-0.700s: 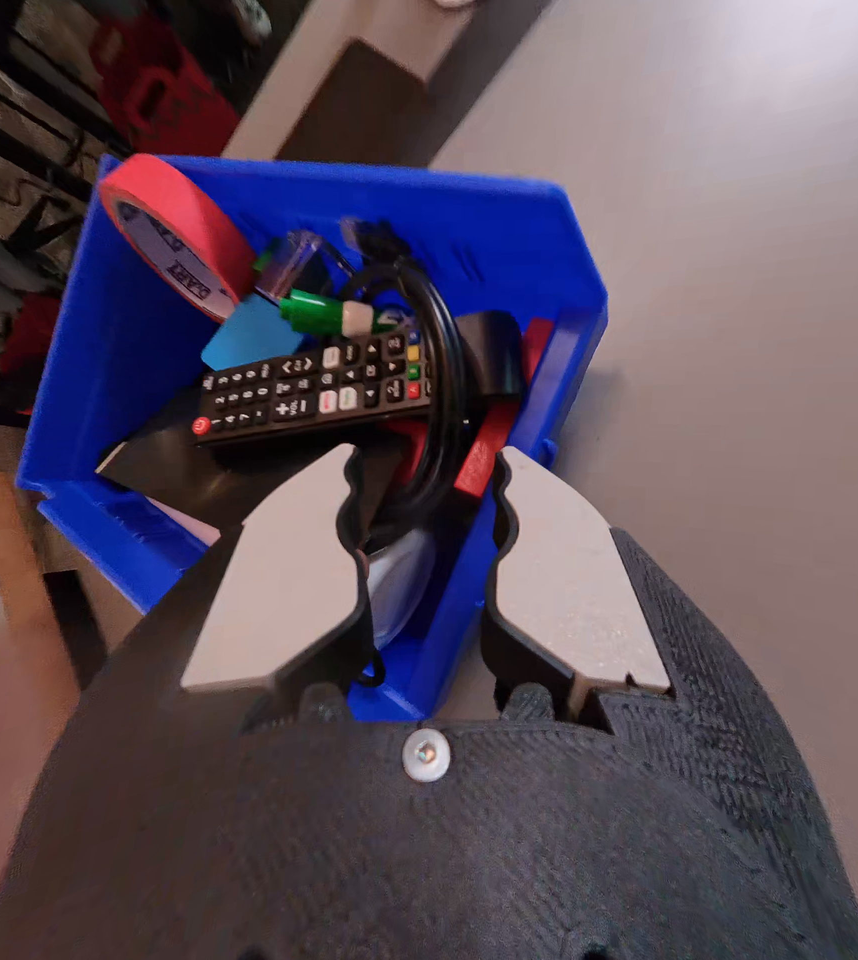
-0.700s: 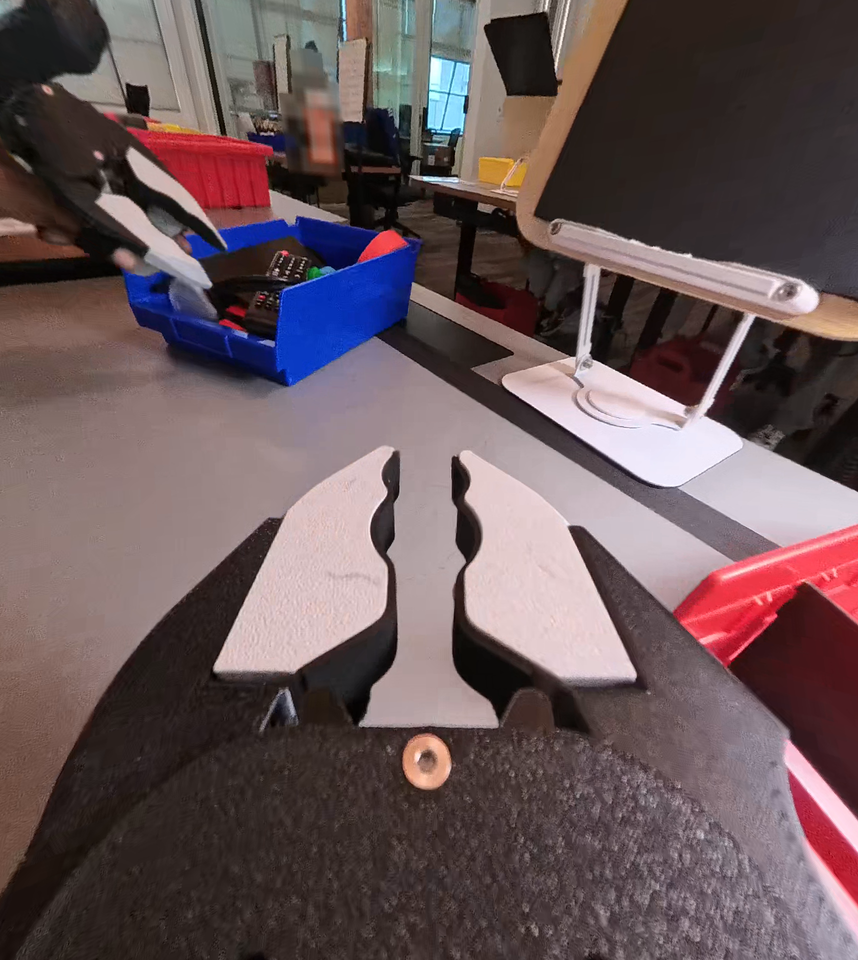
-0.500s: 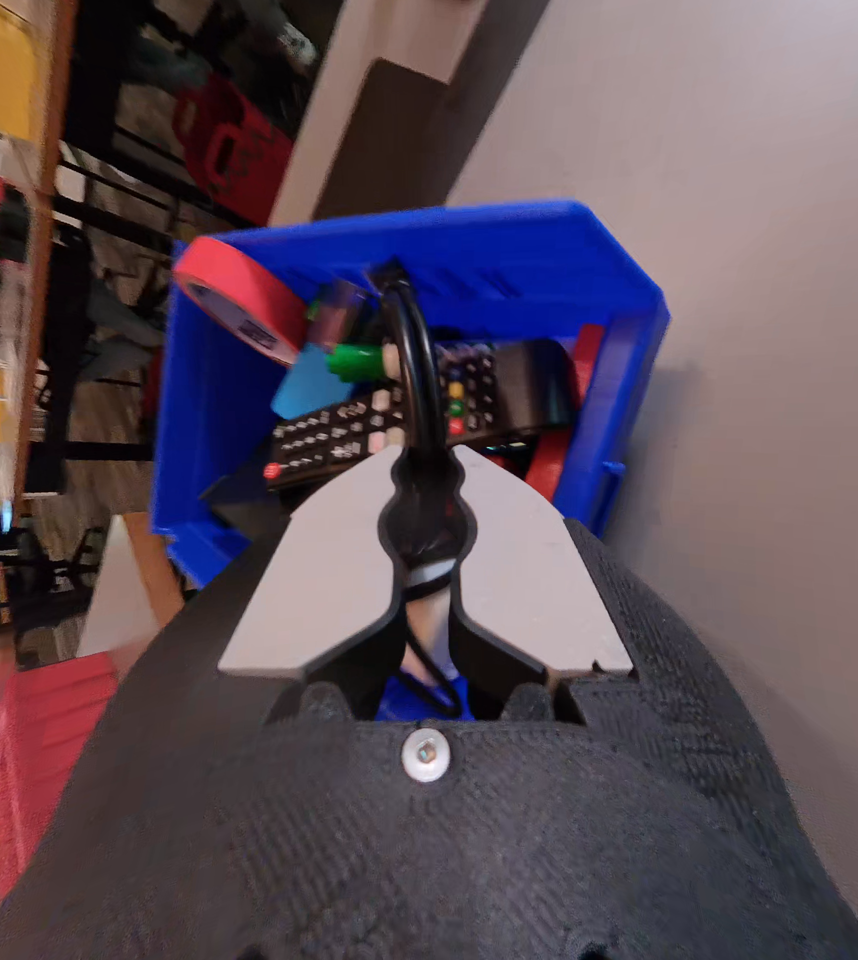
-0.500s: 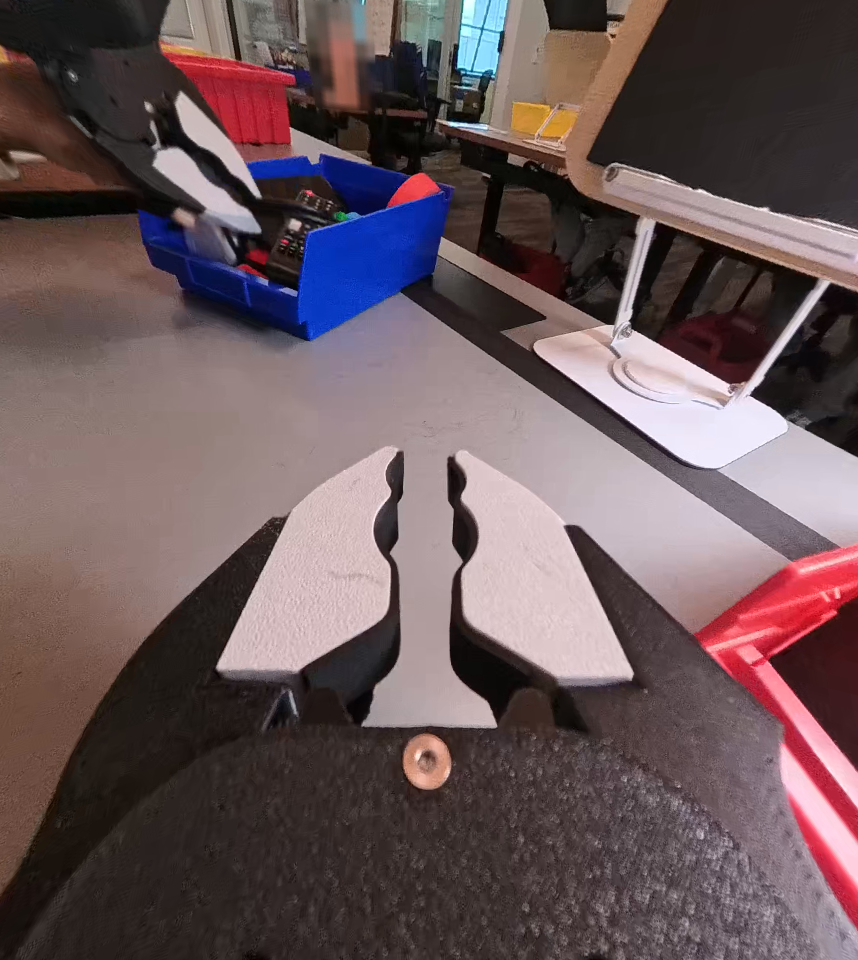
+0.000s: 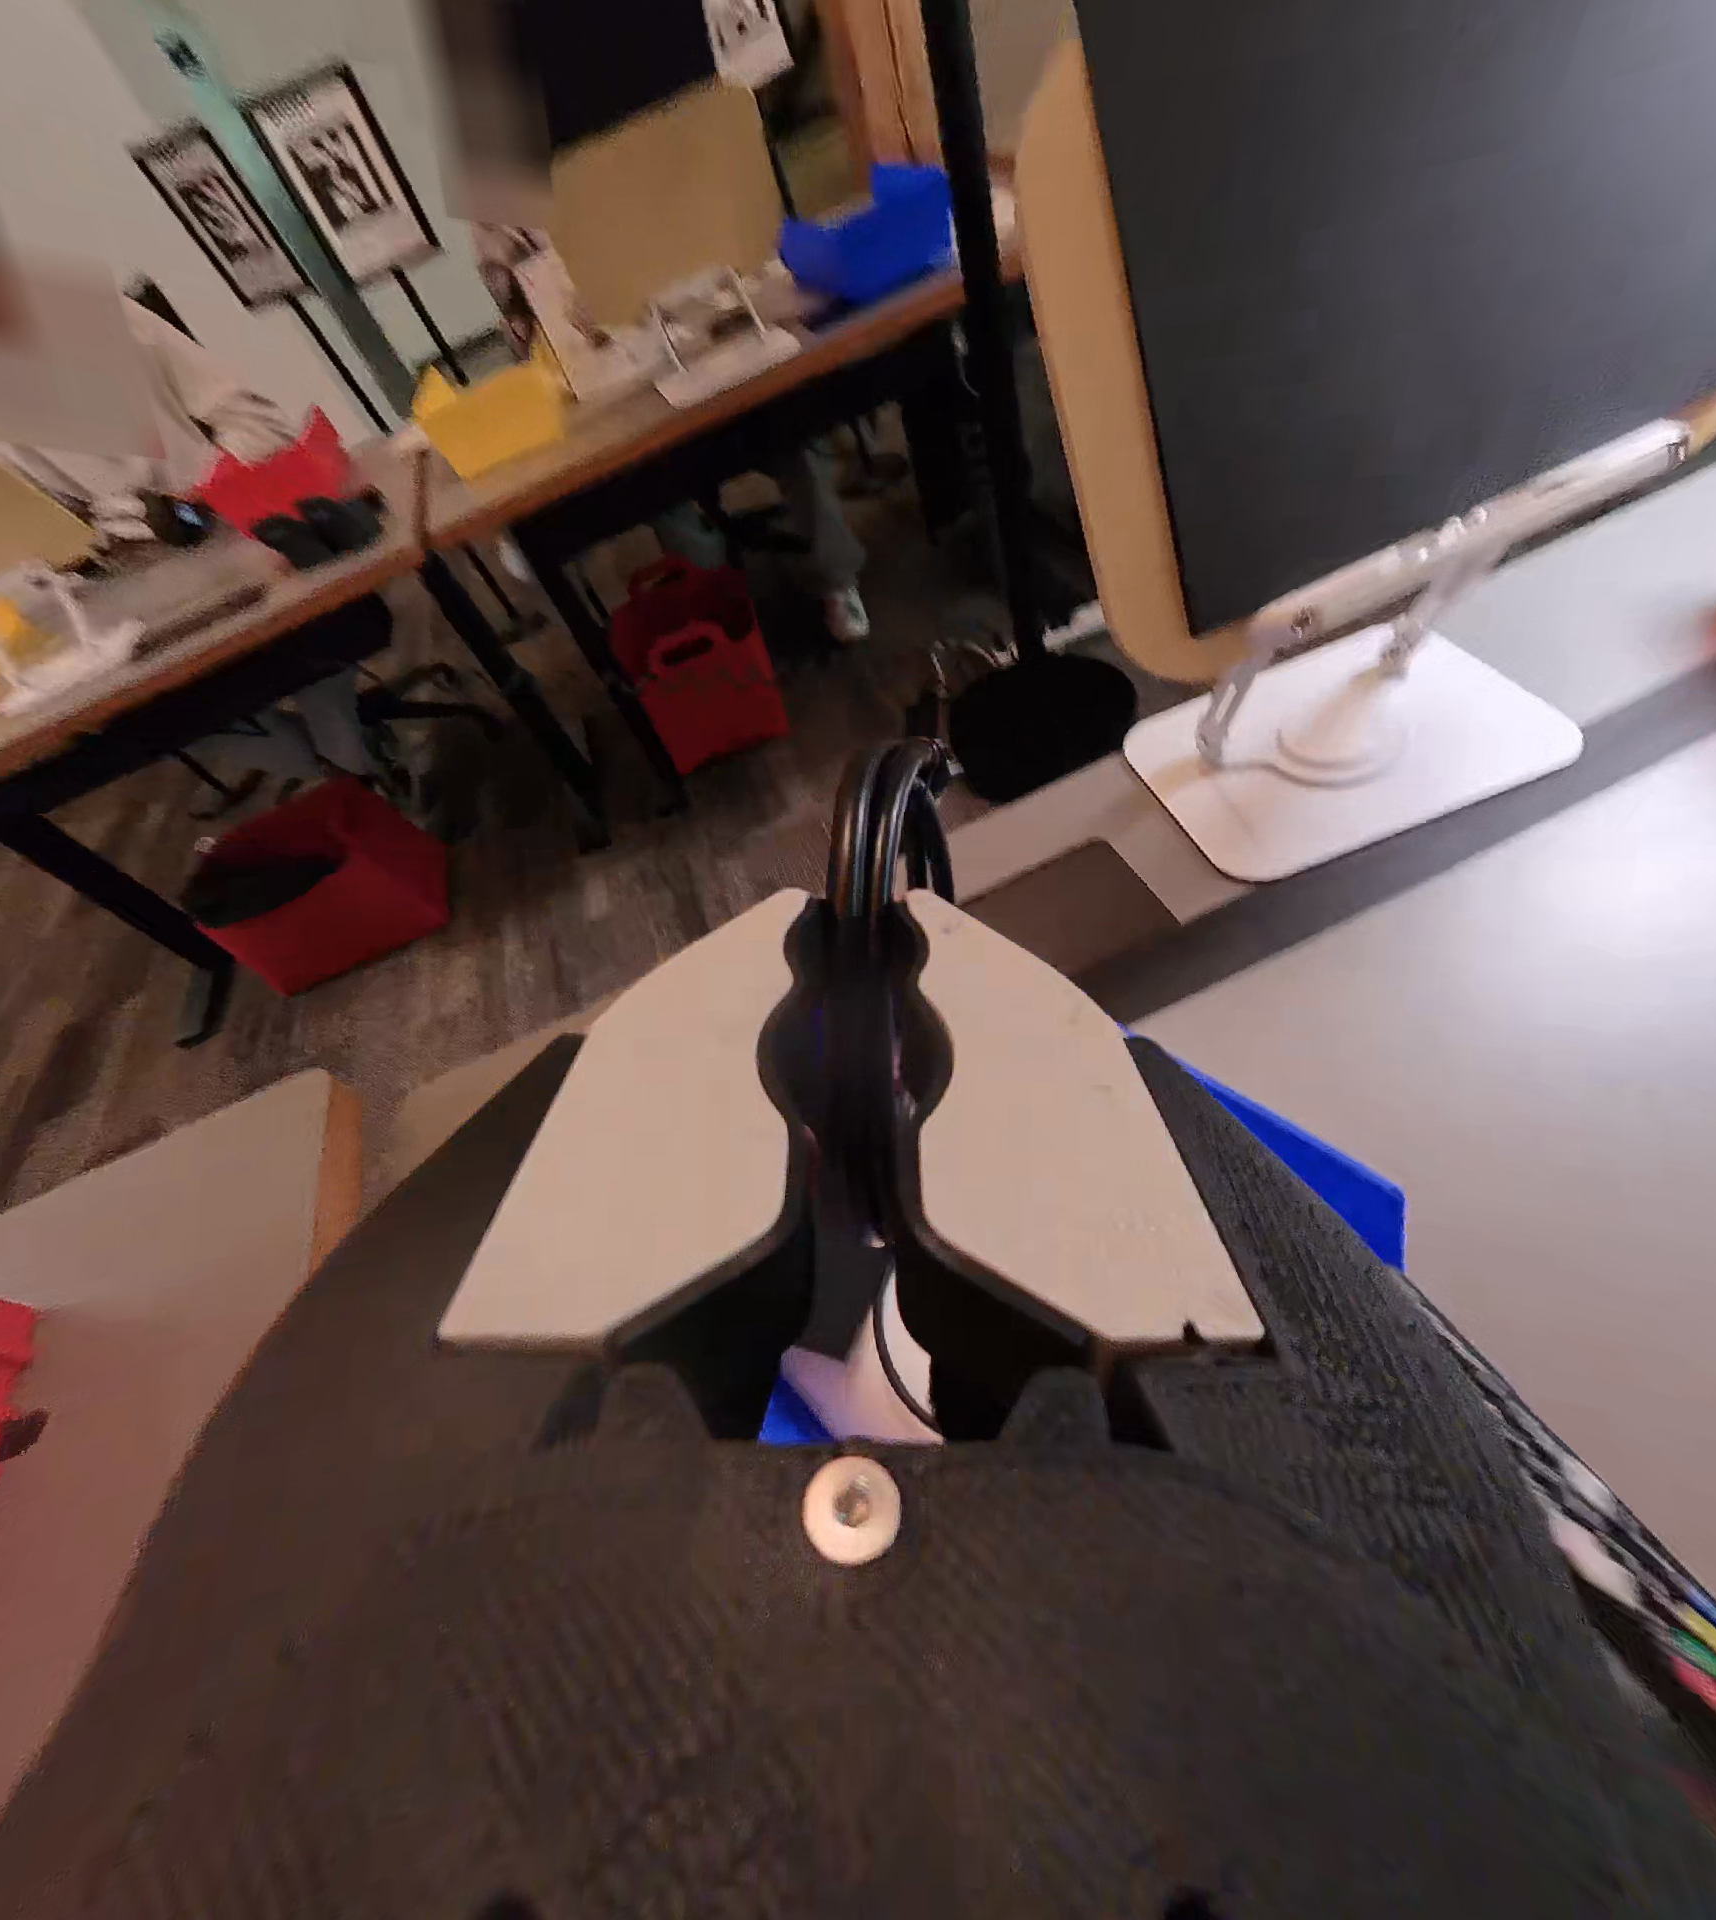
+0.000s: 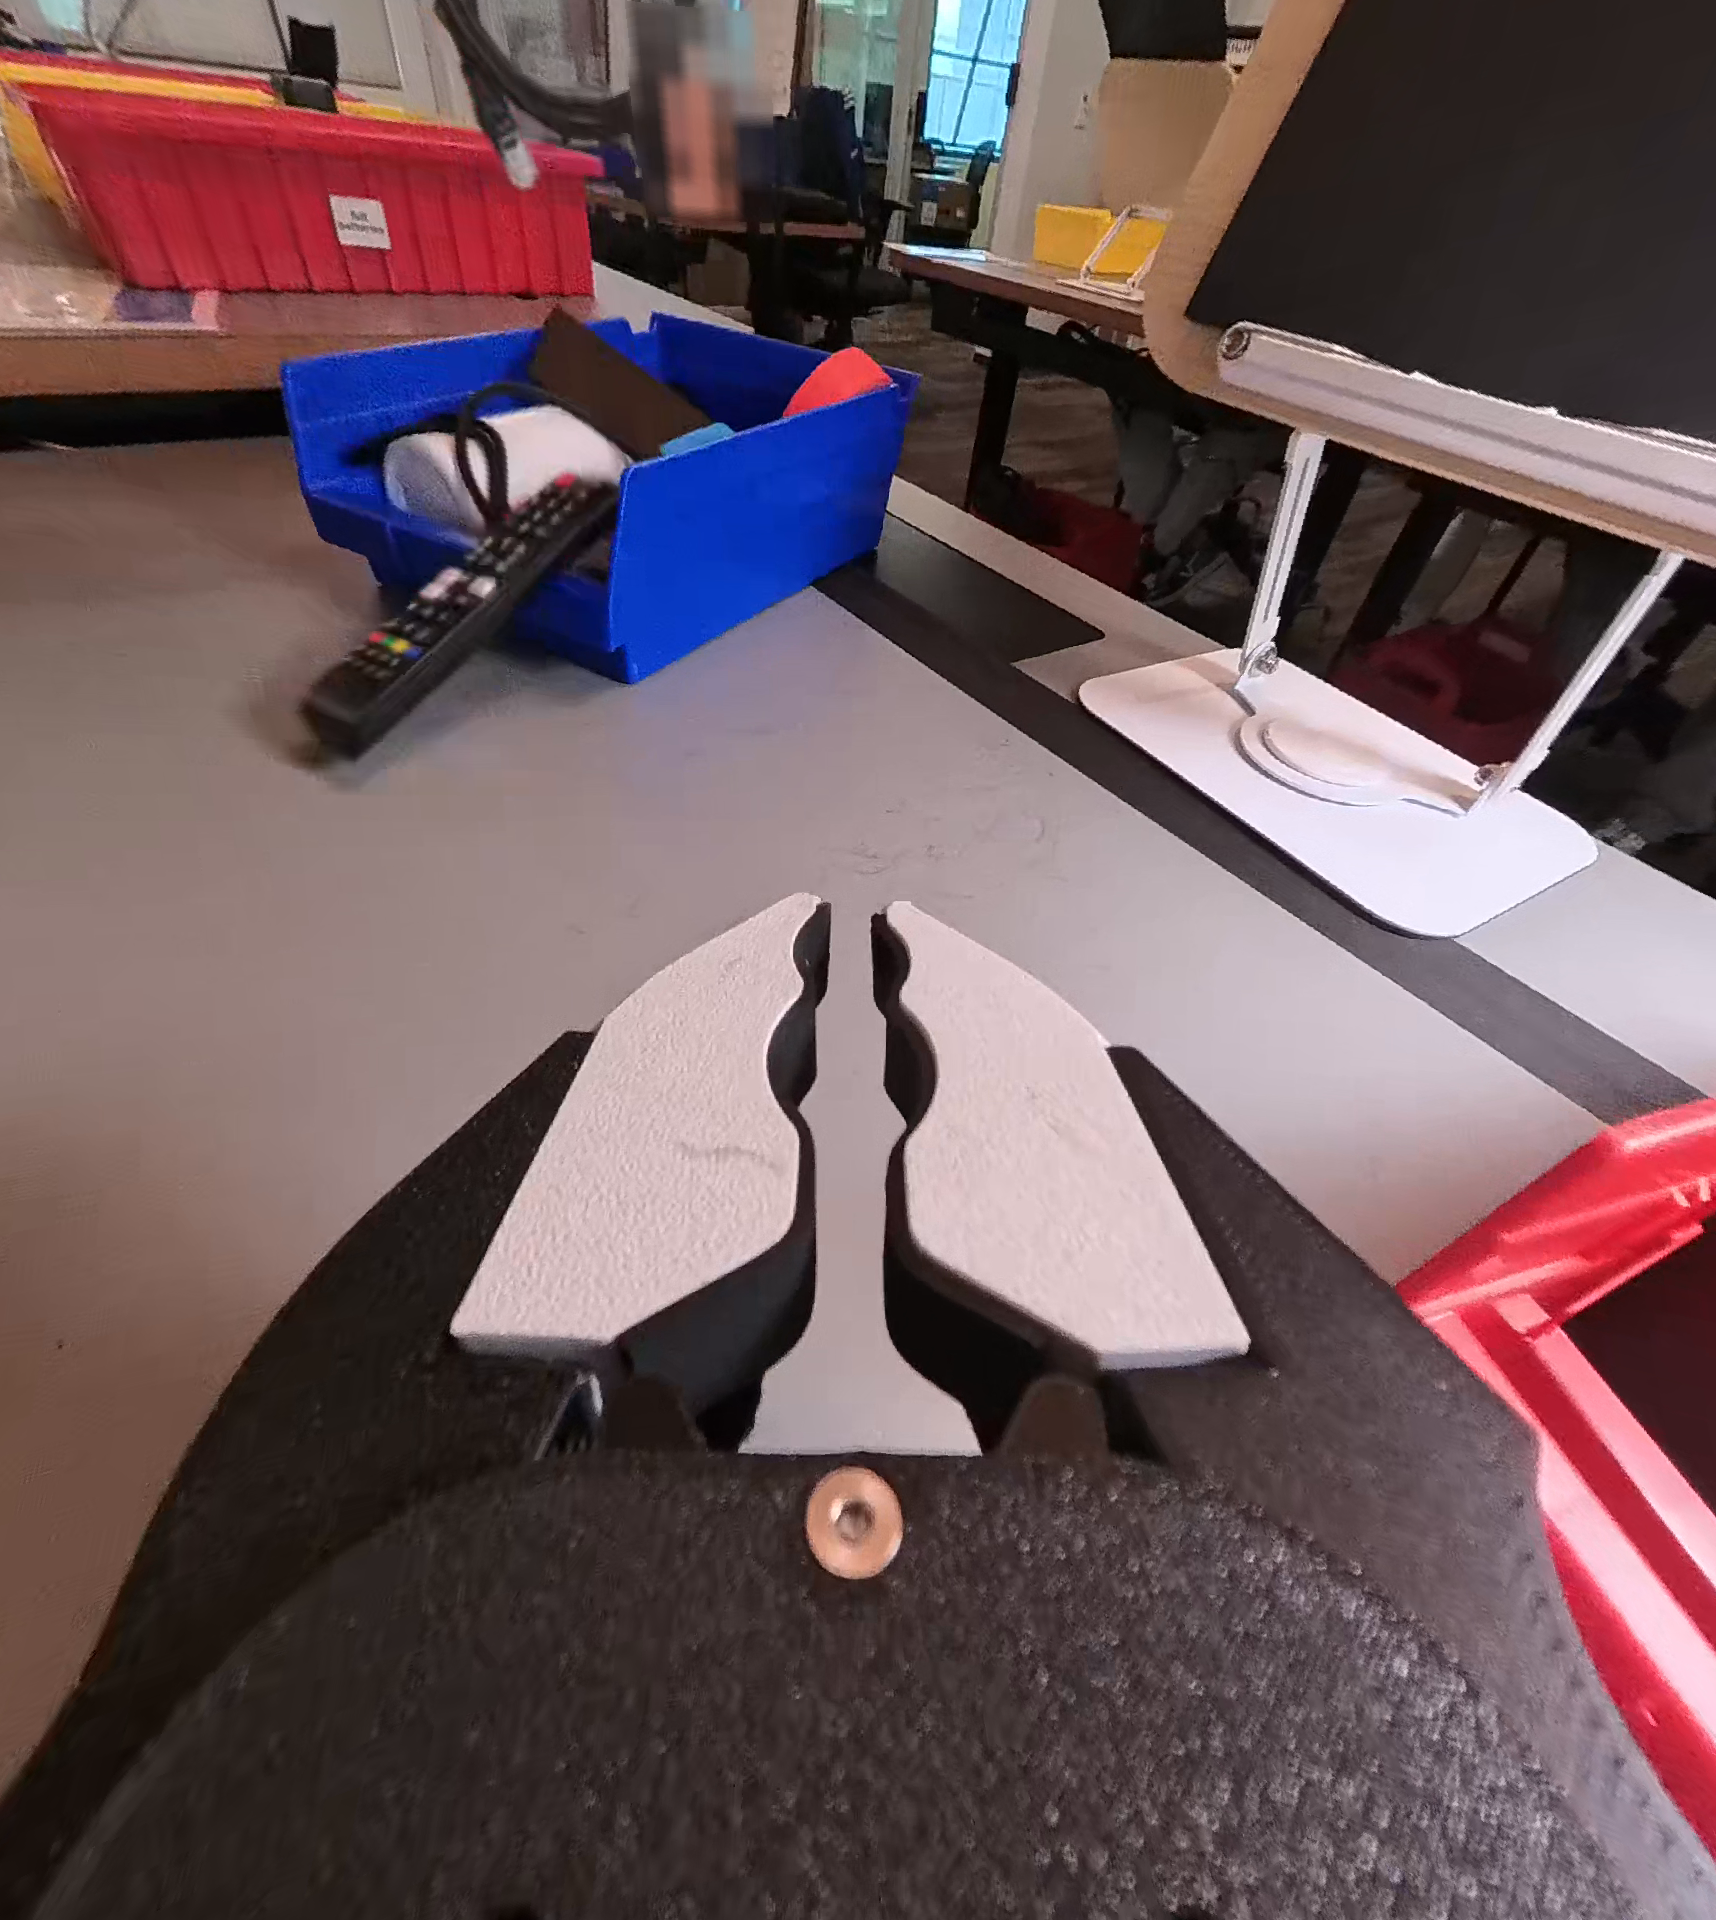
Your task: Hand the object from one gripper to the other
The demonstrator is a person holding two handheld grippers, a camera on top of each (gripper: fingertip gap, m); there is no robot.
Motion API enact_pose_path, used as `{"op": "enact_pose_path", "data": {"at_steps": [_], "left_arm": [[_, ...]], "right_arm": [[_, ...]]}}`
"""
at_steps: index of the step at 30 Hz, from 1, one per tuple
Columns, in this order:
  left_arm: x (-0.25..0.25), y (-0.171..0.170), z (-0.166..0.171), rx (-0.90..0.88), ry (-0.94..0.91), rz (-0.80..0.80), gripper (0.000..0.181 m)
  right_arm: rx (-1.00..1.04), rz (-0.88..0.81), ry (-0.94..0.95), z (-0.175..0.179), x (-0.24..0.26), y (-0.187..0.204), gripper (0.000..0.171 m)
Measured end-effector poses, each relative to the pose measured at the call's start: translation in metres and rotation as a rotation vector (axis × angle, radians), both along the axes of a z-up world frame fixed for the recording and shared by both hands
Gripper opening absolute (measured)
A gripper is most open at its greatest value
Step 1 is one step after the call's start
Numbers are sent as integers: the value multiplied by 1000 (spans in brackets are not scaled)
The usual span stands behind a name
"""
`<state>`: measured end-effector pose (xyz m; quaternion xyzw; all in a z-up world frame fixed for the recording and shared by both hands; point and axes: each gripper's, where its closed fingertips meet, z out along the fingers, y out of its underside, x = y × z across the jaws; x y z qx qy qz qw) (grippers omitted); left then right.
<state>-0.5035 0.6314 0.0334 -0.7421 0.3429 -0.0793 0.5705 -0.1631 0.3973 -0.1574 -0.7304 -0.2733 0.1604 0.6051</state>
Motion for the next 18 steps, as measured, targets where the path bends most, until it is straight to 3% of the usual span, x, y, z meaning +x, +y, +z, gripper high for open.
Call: {"op": "enact_pose_path", "data": {"at_steps": [3,8,13,18], "left_arm": [[6,-10,15,97,-53,-4,13],[45,-57,8,180,-132,-127,12],[89,-117,-17,144,-205,-319,12],[118,-153,-64,46,-185,-442,12]], "right_arm": [[2,-4,0,2,-1,0,8],[33,38,-32,13,-20,-8,8],[5,179,-99,9,-59,-27,12],[-41,329,-199,-8,-89,-49,19]]}}
